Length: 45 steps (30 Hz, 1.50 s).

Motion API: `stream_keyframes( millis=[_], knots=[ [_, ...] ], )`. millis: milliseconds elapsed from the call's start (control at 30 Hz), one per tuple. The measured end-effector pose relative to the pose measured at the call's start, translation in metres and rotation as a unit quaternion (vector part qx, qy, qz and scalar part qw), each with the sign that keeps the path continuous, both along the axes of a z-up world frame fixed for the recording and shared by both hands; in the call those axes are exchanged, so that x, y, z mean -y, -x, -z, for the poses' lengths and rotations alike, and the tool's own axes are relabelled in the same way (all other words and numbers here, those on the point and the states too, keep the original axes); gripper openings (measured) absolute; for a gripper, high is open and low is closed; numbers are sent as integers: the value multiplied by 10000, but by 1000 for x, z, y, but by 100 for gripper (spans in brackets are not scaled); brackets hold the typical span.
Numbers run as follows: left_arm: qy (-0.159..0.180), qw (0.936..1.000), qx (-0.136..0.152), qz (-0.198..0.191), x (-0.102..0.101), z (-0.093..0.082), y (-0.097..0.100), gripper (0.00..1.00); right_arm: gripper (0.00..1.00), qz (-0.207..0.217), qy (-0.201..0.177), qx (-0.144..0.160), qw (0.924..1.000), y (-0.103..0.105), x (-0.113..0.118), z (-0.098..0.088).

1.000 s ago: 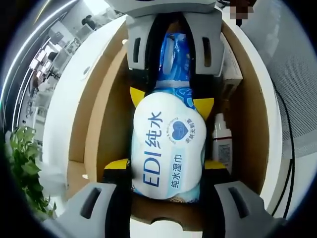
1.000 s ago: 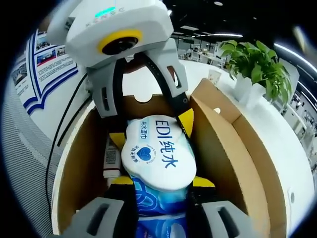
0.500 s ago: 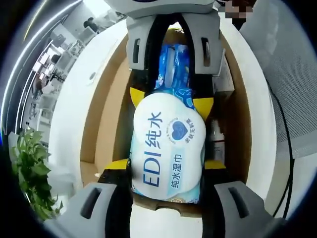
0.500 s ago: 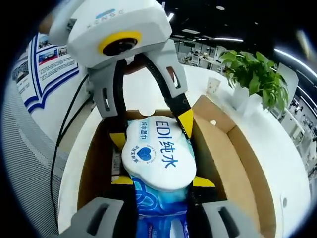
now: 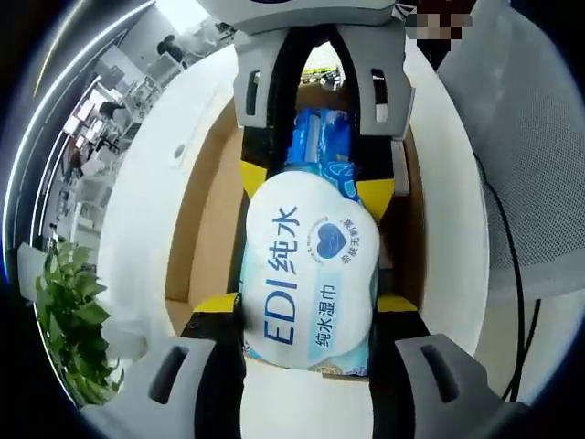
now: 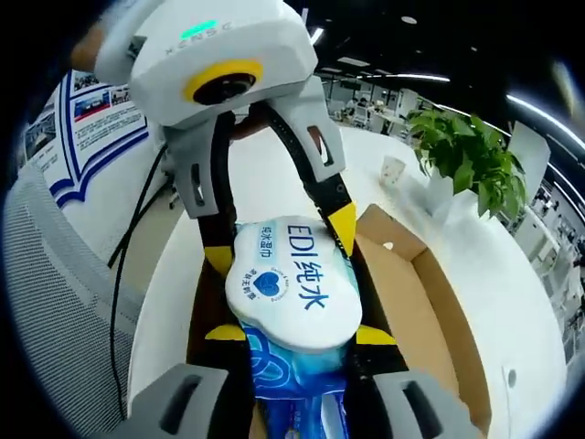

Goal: Operate the shoe box by opening the lid, removing the specified soft item, and placing it in the target area until the item is outside and the box remains undamaged.

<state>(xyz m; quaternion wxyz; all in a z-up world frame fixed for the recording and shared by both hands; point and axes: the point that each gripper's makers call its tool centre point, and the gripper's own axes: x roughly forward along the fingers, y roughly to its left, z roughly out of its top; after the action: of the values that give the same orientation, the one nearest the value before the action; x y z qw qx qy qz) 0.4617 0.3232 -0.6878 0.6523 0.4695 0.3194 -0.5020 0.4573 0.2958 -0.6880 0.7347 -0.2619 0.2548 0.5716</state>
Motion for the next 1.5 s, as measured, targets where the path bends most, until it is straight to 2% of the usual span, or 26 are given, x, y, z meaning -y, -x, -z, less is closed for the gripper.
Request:
stream_keyframes(
  millis=[467, 1067, 1500],
  knots=[
    [87, 10000, -22, 9, 22, -32, 11, 51, 31, -6, -78, 13, 10000, 8, 21, -31],
    [178, 9997, -36, 140, 68, -71, 16, 51, 32, 114, -212, 27, 9997, 15, 67, -70],
    [172, 9996, 12, 231, 107, -84, 21, 51, 32, 208, -238, 94, 9995, 21, 106, -84]
  ],
)
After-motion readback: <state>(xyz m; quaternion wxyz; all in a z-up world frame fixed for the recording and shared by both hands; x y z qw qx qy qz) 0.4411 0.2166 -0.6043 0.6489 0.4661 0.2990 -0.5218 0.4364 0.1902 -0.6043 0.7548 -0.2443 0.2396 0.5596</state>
